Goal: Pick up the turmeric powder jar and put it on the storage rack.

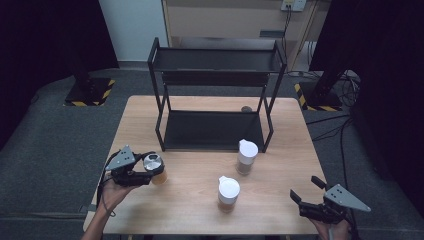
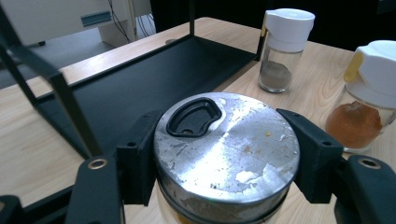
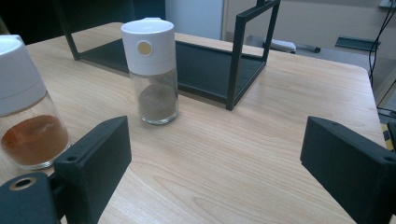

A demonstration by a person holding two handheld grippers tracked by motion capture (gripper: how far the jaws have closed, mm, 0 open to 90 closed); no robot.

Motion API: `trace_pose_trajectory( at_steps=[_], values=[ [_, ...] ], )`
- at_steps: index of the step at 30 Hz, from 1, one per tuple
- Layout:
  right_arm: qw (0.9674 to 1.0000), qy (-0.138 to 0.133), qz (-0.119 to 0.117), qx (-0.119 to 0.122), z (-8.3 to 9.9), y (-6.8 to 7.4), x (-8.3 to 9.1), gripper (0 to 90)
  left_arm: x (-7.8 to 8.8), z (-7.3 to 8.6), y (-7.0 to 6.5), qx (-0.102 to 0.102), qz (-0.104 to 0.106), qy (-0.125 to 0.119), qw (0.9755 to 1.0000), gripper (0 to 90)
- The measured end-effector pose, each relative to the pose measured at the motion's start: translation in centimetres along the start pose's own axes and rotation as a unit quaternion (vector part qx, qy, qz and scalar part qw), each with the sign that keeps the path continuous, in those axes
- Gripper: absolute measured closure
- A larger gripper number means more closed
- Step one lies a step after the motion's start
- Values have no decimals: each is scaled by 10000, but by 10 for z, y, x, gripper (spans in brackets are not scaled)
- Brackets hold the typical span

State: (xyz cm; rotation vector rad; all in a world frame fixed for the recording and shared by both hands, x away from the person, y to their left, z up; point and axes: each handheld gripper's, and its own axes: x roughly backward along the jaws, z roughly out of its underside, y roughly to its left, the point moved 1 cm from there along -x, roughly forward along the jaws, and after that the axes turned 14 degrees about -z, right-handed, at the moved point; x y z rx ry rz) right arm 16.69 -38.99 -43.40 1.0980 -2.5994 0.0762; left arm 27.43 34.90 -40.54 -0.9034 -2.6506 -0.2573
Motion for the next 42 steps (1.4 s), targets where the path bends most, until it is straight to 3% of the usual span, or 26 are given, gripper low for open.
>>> trace_pose_trajectory(
  at_steps=[8,19,24,27,42],
  values=[
    [10000,-10,-6,-1,0,0,0,90,-18,-21,-2,-73,121,12,9999,344],
    [10000,-21,-17,-1,1,-1,1,91,-42,-46,-5,-100,71,15,9999,344],
    [10000,-30,-14,-9,1,-1,1,91,-55,-56,-4,-30,28,10,10000,344],
    [10000,-32,-21,-20,1,-1,1,91,-63,-60,0,143,52,-44,9999,344],
    [10000,-39,-28,-25,1,-2,1,92,-103,-93,-7,268,-464,76,9985,344]
  ],
)
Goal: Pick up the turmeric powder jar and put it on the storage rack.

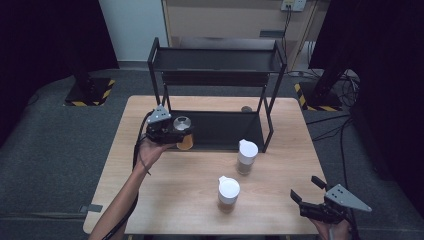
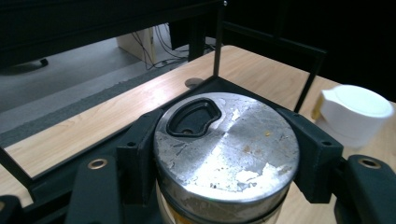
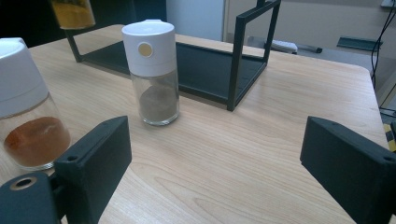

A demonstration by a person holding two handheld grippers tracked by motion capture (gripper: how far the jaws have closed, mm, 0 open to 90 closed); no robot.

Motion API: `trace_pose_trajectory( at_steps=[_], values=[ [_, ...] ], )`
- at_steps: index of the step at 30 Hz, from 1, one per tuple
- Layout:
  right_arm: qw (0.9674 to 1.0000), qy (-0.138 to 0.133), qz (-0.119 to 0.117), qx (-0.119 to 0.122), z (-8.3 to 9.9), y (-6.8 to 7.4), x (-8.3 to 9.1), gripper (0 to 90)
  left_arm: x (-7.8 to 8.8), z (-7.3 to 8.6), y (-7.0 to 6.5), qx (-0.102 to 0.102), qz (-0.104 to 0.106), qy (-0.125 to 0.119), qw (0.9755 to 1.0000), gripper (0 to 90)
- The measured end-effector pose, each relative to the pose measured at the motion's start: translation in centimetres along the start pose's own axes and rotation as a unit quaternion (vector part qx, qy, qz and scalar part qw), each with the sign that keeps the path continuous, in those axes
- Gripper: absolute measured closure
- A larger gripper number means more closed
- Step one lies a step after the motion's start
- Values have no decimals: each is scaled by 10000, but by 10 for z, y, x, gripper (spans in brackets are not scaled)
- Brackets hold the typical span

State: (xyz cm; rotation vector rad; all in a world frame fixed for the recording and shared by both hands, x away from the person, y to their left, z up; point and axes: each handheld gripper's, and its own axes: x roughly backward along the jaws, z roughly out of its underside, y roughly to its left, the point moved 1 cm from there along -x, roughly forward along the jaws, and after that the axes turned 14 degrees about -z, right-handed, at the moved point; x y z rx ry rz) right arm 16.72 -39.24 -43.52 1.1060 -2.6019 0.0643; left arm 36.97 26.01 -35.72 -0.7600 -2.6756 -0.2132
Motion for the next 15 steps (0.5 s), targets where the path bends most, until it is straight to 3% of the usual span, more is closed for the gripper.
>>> trace_pose_trajectory(
  at_steps=[9,15],
  values=[
    [10000,-12,-8,-2,0,0,0,92,-27,2,-8,190,-525,10,9984,344],
    [10000,-23,-4,-26,1,0,1,92,-40,4,-14,99,-951,85,9954,344]
  ],
)
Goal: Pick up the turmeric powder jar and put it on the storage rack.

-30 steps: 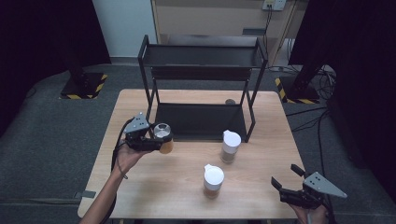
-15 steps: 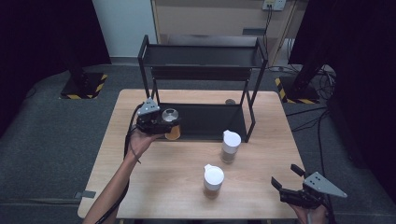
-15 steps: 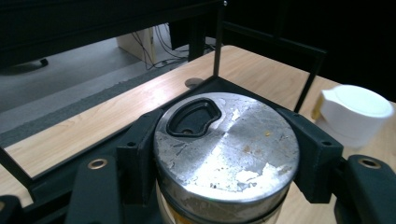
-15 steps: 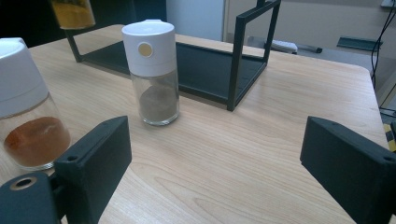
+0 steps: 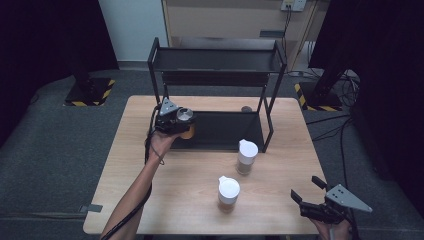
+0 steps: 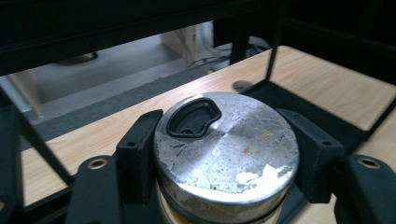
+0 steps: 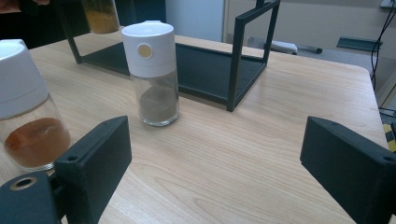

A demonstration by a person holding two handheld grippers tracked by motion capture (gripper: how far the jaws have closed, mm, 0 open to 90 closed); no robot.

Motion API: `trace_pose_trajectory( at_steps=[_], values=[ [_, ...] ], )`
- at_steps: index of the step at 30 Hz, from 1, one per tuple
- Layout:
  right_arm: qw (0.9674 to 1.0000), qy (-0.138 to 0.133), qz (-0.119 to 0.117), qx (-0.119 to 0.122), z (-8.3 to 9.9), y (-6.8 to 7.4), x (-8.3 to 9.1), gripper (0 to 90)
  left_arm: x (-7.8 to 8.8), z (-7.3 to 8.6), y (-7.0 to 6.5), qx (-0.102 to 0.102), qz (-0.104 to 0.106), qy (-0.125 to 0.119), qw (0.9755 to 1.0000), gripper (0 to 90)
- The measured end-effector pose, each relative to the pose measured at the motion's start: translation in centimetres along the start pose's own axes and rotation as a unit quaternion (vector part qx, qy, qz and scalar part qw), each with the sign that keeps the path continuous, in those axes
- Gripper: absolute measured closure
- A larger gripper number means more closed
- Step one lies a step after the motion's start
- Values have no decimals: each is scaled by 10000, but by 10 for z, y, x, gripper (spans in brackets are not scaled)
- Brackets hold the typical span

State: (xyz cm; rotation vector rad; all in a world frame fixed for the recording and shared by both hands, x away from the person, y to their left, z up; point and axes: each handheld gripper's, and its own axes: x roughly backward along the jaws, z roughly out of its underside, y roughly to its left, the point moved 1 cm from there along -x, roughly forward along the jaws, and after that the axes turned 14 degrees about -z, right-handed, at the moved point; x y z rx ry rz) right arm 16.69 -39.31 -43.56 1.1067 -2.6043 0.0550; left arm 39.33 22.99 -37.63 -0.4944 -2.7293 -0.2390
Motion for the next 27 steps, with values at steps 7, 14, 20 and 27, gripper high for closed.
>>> trace_pose_trajectory(
  at_steps=[7,14,20,27],
  values=[
    [10000,-4,-1,-3,0,0,0,92,-14,6,-2,134,-198,138,9996,344],
    [10000,-4,-5,-8,0,0,1,92,-24,18,1,298,-243,223,9990,344],
    [10000,-3,1,-22,0,0,1,92,-31,26,-2,333,-272,214,9988,344],
    [10000,-10,-3,-20,0,0,1,92,-37,32,-3,405,-287,263,9984,344]
  ],
)
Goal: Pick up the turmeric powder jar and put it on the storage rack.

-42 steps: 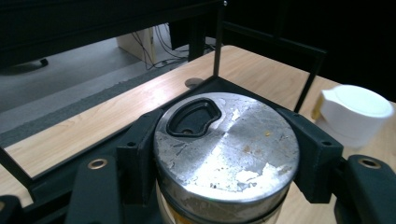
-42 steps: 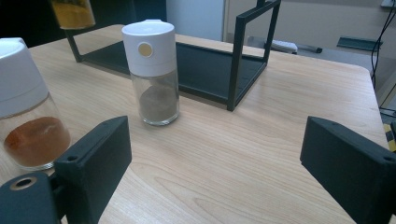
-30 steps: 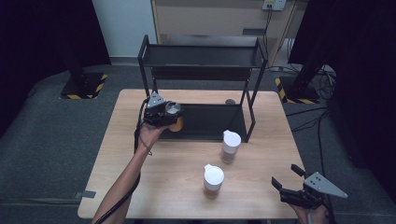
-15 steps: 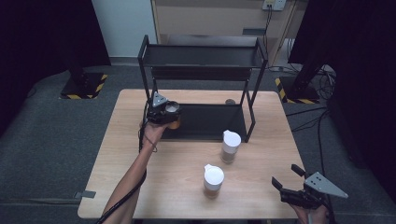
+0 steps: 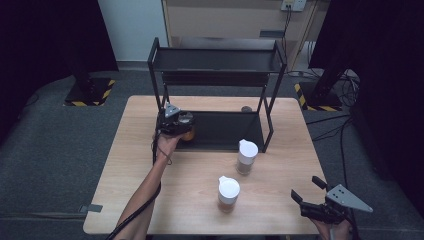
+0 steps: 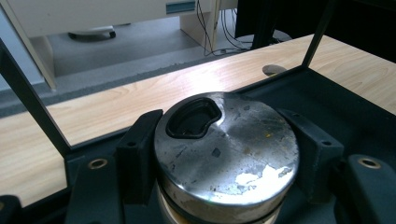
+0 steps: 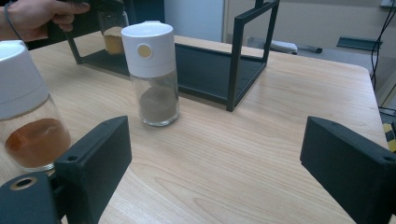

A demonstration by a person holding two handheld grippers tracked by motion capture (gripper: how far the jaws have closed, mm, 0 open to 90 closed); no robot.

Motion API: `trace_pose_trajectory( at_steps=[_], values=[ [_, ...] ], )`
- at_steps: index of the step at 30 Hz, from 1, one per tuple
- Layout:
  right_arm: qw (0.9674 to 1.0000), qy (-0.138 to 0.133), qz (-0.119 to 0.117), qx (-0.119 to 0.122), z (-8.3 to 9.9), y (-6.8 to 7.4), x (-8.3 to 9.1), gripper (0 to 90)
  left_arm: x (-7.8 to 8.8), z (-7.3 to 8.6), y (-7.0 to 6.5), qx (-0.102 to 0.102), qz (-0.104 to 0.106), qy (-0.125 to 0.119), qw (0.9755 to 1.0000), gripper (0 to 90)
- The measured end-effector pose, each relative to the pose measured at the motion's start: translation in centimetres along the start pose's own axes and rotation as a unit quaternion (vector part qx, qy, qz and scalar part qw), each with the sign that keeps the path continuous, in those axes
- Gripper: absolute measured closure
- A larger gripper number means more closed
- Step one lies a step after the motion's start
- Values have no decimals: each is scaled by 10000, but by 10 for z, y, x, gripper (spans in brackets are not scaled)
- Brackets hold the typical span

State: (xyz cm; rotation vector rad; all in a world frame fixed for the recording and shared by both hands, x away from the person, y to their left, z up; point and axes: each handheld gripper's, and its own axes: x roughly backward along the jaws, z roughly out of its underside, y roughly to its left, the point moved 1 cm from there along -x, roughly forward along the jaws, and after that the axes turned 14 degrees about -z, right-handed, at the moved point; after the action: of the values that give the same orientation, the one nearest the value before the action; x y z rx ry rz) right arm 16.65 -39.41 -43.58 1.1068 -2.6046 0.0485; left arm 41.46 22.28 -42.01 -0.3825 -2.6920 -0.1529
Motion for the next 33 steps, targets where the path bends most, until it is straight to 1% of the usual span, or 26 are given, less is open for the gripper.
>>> trace_pose_trajectory(
  at_steps=[10,13,27,33],
  values=[
    [10000,0,-5,3,0,0,0,92,-4,4,-1,-49,-55,52,10000,344],
    [10000,1,-1,3,0,0,0,92,-5,5,-1,-18,-31,50,10000,344],
    [10000,1,-8,4,0,0,0,92,-11,10,-5,-43,7,39,10000,344],
    [10000,-3,-16,-1,0,0,0,92,-12,13,-6,-57,15,-23,10000,344]
  ],
)
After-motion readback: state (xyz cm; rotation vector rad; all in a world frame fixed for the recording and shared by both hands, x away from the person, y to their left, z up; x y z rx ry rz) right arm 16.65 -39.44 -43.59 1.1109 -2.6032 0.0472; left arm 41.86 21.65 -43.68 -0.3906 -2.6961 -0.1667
